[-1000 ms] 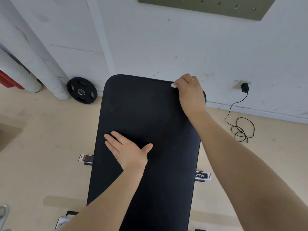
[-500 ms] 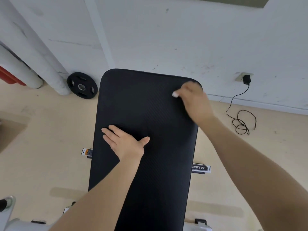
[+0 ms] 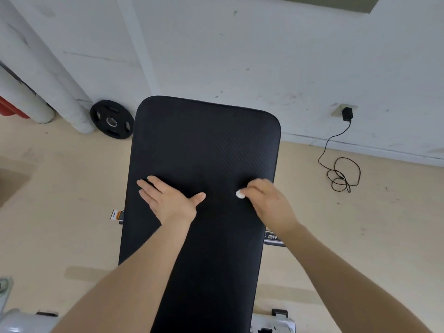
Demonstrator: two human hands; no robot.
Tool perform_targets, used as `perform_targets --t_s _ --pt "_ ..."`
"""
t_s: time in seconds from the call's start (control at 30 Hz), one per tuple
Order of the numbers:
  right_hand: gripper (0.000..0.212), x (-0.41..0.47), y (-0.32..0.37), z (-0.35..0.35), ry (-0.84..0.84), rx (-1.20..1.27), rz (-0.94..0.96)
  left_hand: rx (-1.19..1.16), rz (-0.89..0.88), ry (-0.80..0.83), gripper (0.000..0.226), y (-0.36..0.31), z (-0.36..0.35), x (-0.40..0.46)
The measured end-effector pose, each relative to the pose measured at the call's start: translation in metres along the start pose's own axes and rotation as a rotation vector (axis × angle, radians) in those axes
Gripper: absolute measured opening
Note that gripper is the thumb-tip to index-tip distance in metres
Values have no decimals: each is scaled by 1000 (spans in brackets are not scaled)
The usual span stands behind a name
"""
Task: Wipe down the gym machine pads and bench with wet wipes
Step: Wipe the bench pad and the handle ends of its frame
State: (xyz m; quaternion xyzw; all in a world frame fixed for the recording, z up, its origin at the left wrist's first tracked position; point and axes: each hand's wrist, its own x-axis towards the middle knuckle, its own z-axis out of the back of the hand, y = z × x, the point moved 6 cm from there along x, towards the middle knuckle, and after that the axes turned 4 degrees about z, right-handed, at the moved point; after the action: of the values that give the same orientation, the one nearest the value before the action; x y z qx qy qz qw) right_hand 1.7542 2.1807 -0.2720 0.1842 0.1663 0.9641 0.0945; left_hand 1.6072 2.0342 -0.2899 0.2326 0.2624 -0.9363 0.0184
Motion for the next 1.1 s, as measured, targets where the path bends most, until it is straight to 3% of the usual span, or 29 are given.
perform_targets --t_s 0.17,0.37,0.53,0.67,0.9,1.0,1.1 --pt "21 82 -57 52 -186 -34 -246 -6 -5 -15 128 2 -1 3" --pt "25 55 -50 37 -352 -43 -247 -16 -21 -23 127 4 -3 5" --pt "26 -54 11 -12 -148 47 -92 -16 -49 -33 127 6 -2 1" --pt "24 -60 12 -16 42 59 -170 -33 -73 -20 126 6 -2 0" --pt "18 26 -24 16 -170 -55 -351 -63 -245 60 113 36 15 -4" --pt "21 -5 -1 3 -277 -45 -271 -30 -243 67 110 63 23 -14" --pt "24 -64 37 -37 -209 -2 -199 24 -193 59 111 87 21 -20"
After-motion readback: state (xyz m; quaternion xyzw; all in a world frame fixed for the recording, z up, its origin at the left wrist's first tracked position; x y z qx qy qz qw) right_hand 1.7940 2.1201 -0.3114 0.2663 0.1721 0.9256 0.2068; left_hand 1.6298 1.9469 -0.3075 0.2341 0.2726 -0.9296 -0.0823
